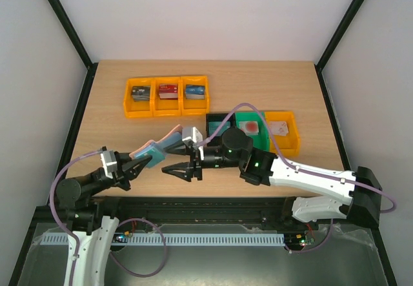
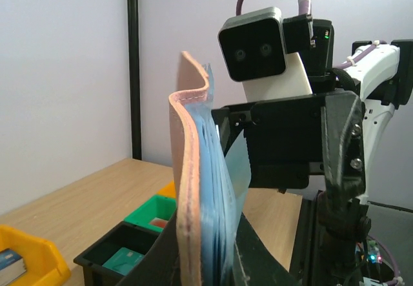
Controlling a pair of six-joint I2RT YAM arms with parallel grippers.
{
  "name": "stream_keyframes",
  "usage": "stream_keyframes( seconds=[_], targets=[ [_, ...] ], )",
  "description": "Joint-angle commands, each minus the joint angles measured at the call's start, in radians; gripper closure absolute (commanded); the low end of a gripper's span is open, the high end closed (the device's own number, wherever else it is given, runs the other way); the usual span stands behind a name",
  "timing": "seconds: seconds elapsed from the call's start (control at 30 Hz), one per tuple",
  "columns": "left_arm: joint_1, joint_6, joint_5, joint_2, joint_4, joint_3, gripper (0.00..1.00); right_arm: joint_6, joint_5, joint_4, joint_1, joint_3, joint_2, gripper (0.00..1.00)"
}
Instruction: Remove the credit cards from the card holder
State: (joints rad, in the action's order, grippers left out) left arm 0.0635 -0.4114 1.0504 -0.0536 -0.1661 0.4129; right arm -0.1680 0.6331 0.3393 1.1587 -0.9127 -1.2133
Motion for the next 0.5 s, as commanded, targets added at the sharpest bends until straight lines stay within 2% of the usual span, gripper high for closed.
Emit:
stream_keyframes(
  seconds=[0.0,0.1,0.2,0.37,0.47],
  targets=[
    [0.015,0.028,0.133,0.013,-0.051,0.03,0.98,-0.017,-0.212,0.198,-0.01,0.027,0.033,0.37],
    [0.016,0.035,0.135,0.007,-0.043,0.037,0.98,-0.011,-0.196,0.194,-0.011,0.012,0.012,0.38],
    [0.016,0.033,0.089,0.006,-0.043,0.04,0.98,-0.001,-0.107,0.148,-0.01,-0.022,-0.03,0.41],
    [0.016,-0.019,0.024,-0.002,-0.067,0.036,0.98,0.043,-0.033,0.034,-0.005,-0.061,-0.047,0.59],
    [0.016,-0.107,0.025,-0.002,-0.139,0.02,0.98,0.064,-0.106,-0.032,-0.006,-0.065,-0.034,0.64]
  ],
)
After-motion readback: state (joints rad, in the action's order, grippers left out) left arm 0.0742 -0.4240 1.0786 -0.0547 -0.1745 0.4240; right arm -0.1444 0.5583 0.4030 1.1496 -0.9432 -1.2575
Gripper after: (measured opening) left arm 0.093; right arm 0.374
